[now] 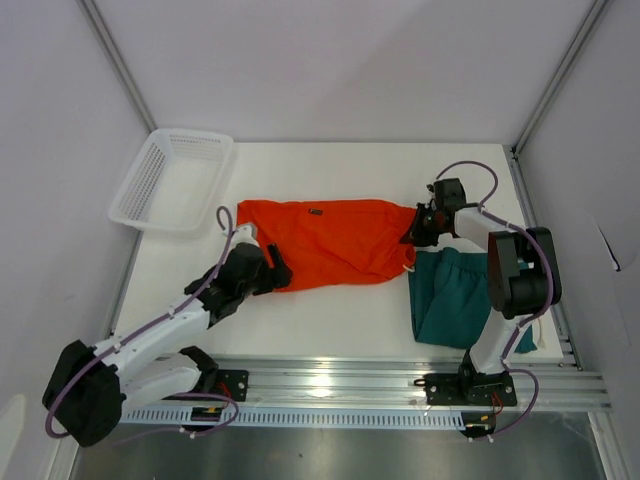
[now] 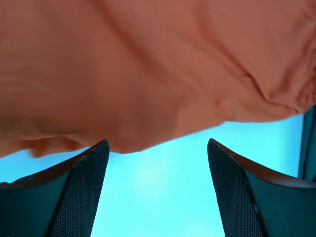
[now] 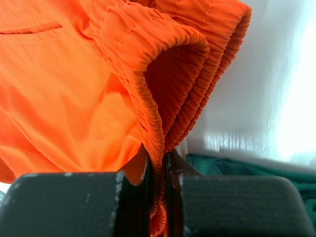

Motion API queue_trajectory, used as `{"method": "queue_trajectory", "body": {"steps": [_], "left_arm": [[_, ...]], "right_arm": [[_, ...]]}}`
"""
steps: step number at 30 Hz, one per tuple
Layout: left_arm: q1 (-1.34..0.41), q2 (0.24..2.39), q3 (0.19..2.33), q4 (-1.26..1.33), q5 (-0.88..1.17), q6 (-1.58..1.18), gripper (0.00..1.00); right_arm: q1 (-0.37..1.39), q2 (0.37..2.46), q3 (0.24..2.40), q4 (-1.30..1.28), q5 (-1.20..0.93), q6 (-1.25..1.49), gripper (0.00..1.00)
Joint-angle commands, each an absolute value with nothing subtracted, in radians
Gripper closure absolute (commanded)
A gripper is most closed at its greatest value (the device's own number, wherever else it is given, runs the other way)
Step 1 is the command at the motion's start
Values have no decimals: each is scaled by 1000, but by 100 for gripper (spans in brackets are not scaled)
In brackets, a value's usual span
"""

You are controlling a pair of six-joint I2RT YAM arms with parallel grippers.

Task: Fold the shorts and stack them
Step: Fold the shorts

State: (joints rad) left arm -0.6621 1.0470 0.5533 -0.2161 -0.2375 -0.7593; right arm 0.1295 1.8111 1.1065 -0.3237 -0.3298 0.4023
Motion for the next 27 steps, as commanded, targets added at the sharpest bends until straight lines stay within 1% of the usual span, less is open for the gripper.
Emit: {"method": "queue_trajectory", "body": {"steps": [1,3,6,9,11,14,19,23,27], "left_arm": [[-540,939,494,-299,-174,-727,18],[-444,872,462,-317,-144,-718,19],[-344,813,431,-350,-112,-718,19],[-273,729,403,-388,-86,-729,17],[-265,689,385,-397,-83,-752,15],[-241,692,371,-431,-75,-805,14],[-149,738,348,-361,-8,-811,14],[-124,804,338,-298,15,-816,16],[-120,786,316,-230,6,-841,18]], "right_arm": [[120,1842,1161,-362,-302,333,100],[114,1848,1178,-367,-307,328,100],[110,1859,1195,-377,-304,328,100],[109,1873,1215,-385,-307,330,100],[104,1879,1224,-388,-304,334,100],[98,1882,1226,-388,-308,339,100],[95,1881,1221,-376,-330,348,100],[92,1876,1223,-374,-342,351,100],[89,1868,1218,-374,-350,353,100]]}}
